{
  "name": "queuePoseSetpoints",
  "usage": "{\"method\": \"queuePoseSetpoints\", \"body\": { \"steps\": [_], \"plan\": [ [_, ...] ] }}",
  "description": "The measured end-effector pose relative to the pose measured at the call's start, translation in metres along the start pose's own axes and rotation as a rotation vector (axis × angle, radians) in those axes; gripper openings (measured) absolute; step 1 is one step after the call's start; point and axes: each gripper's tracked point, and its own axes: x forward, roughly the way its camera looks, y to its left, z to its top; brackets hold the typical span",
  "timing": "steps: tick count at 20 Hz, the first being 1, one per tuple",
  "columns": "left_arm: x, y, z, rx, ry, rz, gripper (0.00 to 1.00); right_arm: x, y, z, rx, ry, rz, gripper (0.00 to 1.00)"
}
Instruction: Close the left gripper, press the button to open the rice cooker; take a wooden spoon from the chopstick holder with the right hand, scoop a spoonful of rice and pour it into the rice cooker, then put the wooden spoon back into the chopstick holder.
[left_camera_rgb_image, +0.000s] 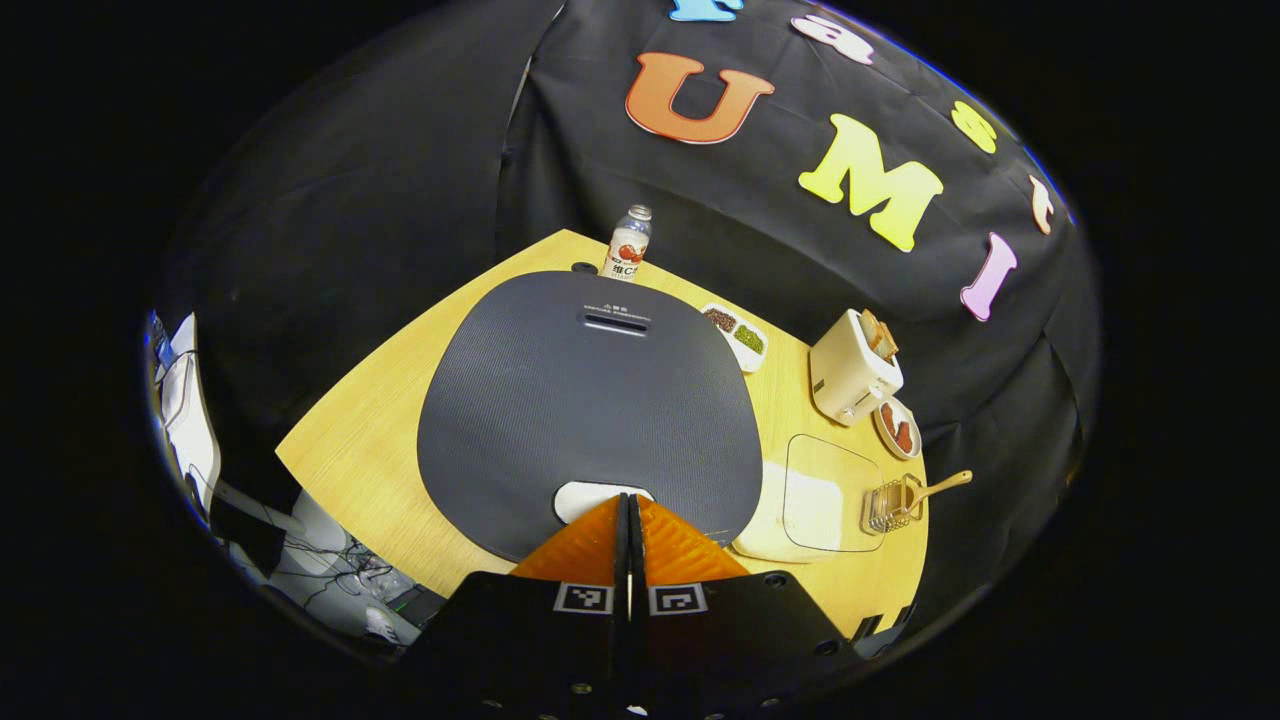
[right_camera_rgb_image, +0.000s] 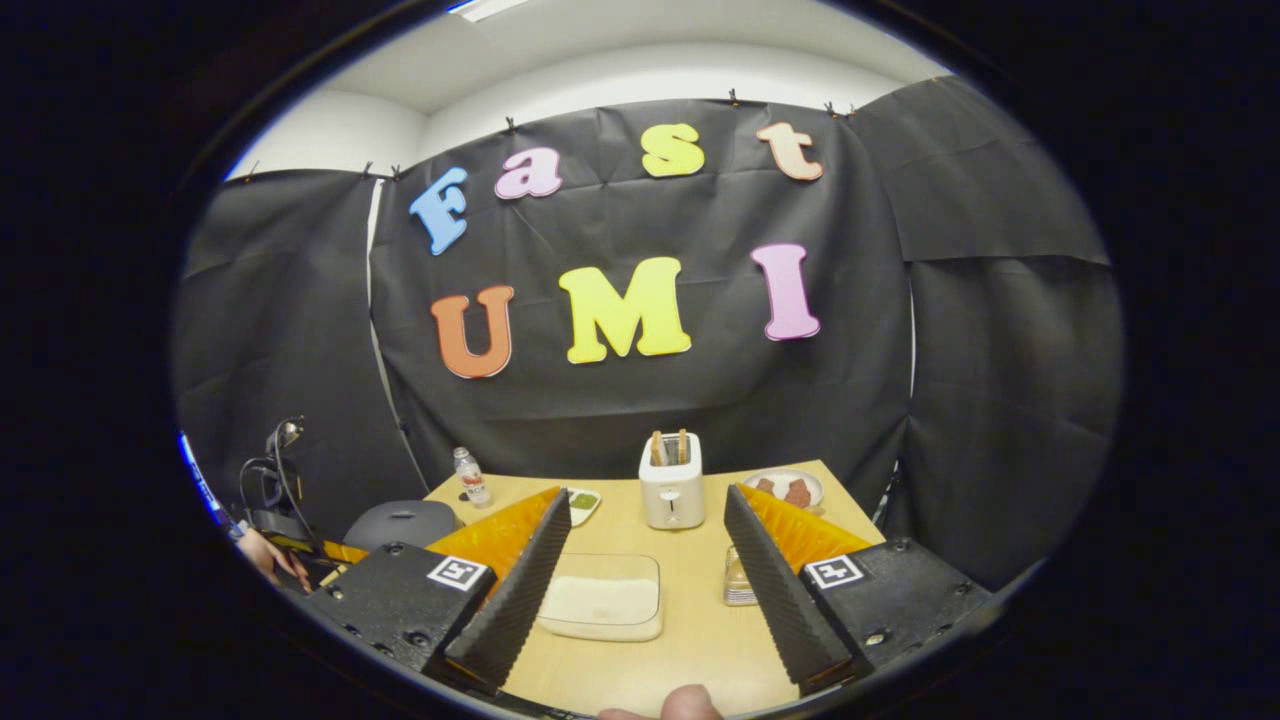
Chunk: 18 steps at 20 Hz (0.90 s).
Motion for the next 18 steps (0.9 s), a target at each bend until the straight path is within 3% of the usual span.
{"method": "queuePoseSetpoints", "body": {
  "steps": [4,5,7,8,15,18],
  "plan": [
    [-0.003,-0.002,0.007,0.018,-0.024,-0.004,0.00,0.003,0.001,0.001,0.001,-0.001,0.000,0.96],
    [-0.002,-0.001,0.009,0.029,-0.026,-0.001,0.00,0.003,0.002,0.001,0.000,-0.001,0.002,1.00],
    [0.003,0.003,0.007,0.042,-0.018,0.013,0.00,0.003,0.005,-0.001,-0.006,0.004,0.009,0.96],
    [0.004,0.002,0.007,0.042,-0.015,0.016,0.00,0.003,0.006,-0.001,-0.011,0.002,0.010,1.00],
    [0.007,0.002,-0.005,0.021,0.006,0.016,0.00,-0.001,0.011,-0.004,-0.013,-0.007,0.032,1.00],
    [0.007,0.006,-0.004,0.088,-0.014,0.048,0.00,-0.004,0.009,0.000,-0.027,-0.024,0.034,1.00]
  ]
}}
